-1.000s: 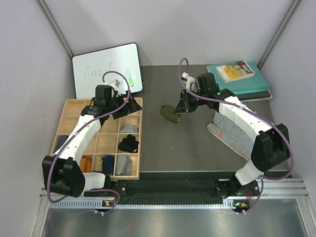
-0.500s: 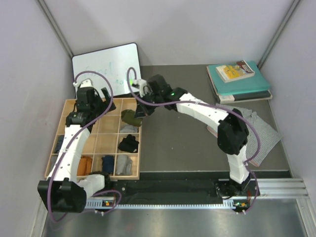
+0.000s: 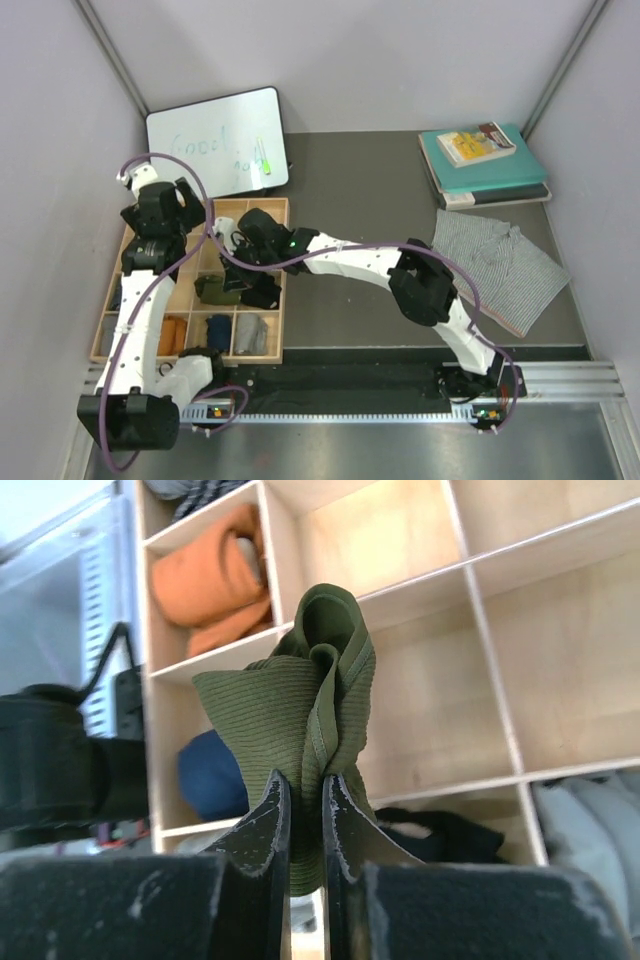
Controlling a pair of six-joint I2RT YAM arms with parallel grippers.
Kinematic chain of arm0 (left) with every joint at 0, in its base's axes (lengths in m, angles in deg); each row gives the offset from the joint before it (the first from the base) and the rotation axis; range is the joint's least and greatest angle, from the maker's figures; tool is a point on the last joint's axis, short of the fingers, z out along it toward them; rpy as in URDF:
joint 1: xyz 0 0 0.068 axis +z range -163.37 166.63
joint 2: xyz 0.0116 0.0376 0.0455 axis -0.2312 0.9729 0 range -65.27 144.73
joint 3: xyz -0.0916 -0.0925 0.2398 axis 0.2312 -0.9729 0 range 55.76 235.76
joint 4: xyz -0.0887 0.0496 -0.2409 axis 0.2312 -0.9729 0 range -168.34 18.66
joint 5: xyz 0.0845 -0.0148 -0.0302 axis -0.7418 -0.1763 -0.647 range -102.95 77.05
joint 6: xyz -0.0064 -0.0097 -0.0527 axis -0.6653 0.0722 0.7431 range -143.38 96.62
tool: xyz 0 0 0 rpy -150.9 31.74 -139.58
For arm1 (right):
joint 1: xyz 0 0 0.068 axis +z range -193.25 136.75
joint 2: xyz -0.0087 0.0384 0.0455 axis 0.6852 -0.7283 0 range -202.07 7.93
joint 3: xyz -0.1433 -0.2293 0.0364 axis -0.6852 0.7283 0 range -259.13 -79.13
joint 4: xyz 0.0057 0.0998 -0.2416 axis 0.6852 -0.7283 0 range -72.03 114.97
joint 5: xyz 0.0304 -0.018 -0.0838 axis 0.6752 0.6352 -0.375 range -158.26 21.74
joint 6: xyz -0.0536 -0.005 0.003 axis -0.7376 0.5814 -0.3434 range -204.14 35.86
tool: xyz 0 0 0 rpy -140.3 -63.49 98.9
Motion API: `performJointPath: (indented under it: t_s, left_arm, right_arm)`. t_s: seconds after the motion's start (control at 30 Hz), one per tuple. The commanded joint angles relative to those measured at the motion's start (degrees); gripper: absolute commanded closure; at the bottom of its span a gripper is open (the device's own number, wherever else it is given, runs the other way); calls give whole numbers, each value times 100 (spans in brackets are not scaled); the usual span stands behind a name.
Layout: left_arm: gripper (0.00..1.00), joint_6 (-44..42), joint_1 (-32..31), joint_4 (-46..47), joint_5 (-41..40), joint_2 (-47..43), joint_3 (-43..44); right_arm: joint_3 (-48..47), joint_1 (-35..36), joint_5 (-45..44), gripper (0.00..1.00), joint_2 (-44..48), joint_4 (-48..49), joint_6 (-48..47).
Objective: Roll the underwear
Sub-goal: Place the underwear in the storage box.
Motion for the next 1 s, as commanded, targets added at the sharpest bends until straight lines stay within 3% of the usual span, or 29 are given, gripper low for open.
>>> performJointPath:
  t_s: [0.0, 0.2, 0.87, 0.93, 0.97]
  left_arm:
    - [1, -14, -7, 340, 77, -203, -136]
    - [1, 3, -7, 384, 315, -212, -216]
    - [1, -5, -7, 402, 403, -256, -304]
    - [1, -14, -15, 402, 412, -265, -304]
    - [1, -14, -7, 393, 429, -256, -312]
  right_arm:
    - [-33, 94, -353, 100, -123, 784, -477]
    - [-215, 200, -626, 100, -448, 918, -723]
    - [-1147, 789, -1435, 100, -1538, -533, -1585]
    - [-1165, 780, -1513, 94, -1504, -550, -1550]
    - [-1122, 780, -1531, 84, -1460, -533, -1549]
